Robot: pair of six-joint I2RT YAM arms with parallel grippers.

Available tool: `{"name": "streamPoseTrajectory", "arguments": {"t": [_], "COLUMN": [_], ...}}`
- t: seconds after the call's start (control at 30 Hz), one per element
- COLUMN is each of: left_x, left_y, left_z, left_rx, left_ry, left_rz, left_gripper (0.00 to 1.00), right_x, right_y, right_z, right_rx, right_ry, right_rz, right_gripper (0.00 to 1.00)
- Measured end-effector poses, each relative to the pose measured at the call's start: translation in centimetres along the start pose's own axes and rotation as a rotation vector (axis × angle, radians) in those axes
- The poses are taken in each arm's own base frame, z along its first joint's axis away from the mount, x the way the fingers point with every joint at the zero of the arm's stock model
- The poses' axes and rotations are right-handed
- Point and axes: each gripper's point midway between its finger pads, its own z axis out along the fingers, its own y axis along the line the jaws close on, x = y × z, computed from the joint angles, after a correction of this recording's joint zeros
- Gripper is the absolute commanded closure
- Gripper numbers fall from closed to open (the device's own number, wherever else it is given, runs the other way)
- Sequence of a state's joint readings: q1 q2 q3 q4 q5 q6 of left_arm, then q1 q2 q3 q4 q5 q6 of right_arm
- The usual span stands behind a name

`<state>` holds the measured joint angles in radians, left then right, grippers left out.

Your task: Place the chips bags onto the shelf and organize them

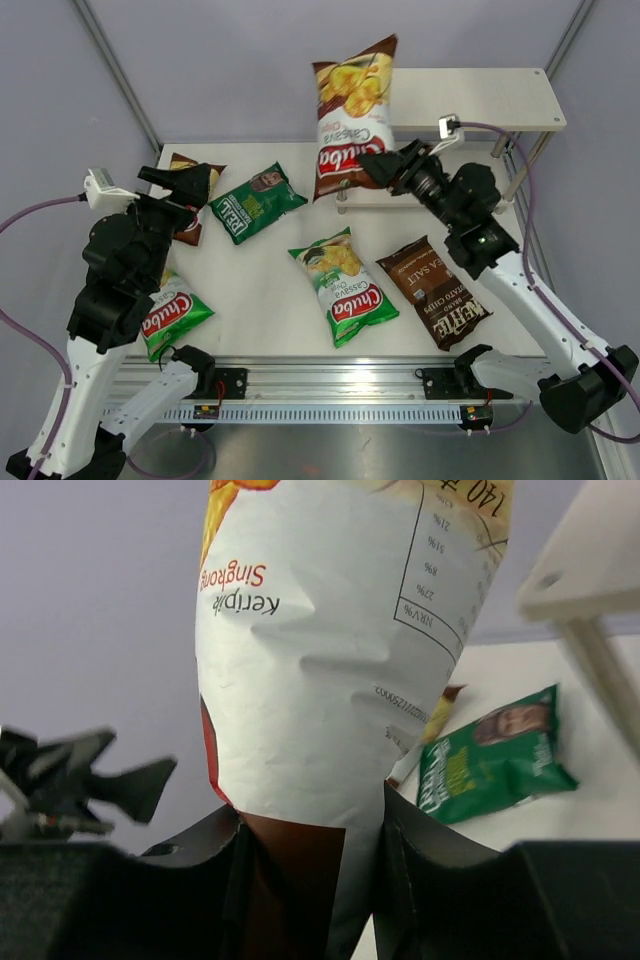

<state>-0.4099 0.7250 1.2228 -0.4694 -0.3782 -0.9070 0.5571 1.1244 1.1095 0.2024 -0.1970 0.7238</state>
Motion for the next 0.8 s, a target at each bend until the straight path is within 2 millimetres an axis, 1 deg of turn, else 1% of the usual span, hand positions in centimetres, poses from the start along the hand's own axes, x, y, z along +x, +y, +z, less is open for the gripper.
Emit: {"name": "streamPoseTrajectory", "arguments": {"t": [0.1,0.13,0.23,0.3,0.33,0.4,0.5,0.6,0.7,0.77,0.8], "left_x": [1.3,1.9,3.9,5.0,5.6,6.6,7.1,7.1,6.9,6.8,6.7], "left_y": [1.7,2.3,4.2,5.3,5.9,6.9,7.7,7.9,8.3,8.6,8.6], "left_z": [0.1,0.1,0.3,0.3,0.3,0.0,-0.9,-1.7,-2.5,-3.0,-3.1], "left_rx": [-0.044,-0.060,-0.103,-0.126,-0.135,-0.151,-0.154,-0.142,-0.140,-0.140,-0.138], "left_ry": [0.055,0.080,0.173,0.232,0.263,0.320,0.382,0.408,0.422,0.427,0.426], "left_rz": [0.126,0.169,0.288,0.354,0.385,0.444,0.508,0.553,0.588,0.607,0.612], "left_gripper": [0.01,0.01,0.01,0.01,0.01,0.01,0.01,0.01,0.01,0.01,0.01], "right_x": [-6.0,-7.8,-12.0,-13.4,-13.6,-13.2,-11.3,-9.2,-7.9,-7.9,-8.1], "right_y": [-1.7,-2.0,-3.0,-4.2,-4.9,-6.7,-9.8,-12.6,-14.3,-14.2,-13.9], "right_z": [-0.5,-0.6,-0.1,0.9,1.5,2.8,4.8,6.3,7.0,7.2,7.3], "right_rx": [0.081,0.092,0.103,0.108,0.116,0.137,0.170,0.199,0.223,0.217,0.211], "right_ry": [-0.080,-0.101,-0.141,-0.139,-0.128,-0.092,-0.011,0.064,0.098,0.102,0.104], "right_rz": [0.015,0.024,0.054,0.089,0.111,0.160,0.251,0.334,0.394,0.413,0.417], "right_gripper": [0.76,0.76,0.76,0.76,0.76,0.75,0.75,0.73,0.72,0.68,0.68]}}
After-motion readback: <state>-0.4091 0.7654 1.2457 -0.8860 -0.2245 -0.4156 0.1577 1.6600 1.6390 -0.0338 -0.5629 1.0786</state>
